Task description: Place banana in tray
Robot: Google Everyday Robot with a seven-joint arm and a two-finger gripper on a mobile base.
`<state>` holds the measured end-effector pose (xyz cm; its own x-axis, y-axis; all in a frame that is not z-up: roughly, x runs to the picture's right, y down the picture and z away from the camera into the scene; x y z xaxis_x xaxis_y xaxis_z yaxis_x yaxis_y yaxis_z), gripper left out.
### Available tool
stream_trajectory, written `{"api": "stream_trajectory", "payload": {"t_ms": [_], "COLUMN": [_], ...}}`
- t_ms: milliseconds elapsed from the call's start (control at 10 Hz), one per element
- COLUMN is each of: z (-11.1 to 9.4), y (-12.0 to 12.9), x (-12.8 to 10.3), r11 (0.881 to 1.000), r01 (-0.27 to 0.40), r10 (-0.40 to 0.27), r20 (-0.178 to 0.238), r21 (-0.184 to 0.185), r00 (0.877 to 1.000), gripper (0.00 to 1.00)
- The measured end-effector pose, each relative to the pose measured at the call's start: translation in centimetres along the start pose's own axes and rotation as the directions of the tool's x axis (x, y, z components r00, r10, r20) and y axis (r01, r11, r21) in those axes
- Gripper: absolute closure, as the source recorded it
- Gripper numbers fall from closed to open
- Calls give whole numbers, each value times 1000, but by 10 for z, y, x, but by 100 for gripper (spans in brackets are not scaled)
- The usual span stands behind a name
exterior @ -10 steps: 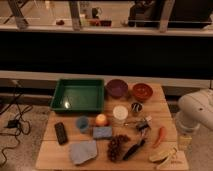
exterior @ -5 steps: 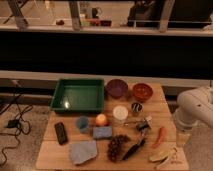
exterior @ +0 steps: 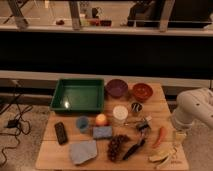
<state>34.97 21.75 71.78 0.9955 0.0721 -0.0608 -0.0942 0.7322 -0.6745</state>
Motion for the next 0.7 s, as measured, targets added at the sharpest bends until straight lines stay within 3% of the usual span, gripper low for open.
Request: {"api": "stream_trajectory", "payload": {"t_ms": [700], "z": [1], "y": [0], "x": [-1], "r11": [1000], "r01": [0], "r10": [0], "r20": [5], "r21": [-2], "r00": [1000], "gripper": [20]}}
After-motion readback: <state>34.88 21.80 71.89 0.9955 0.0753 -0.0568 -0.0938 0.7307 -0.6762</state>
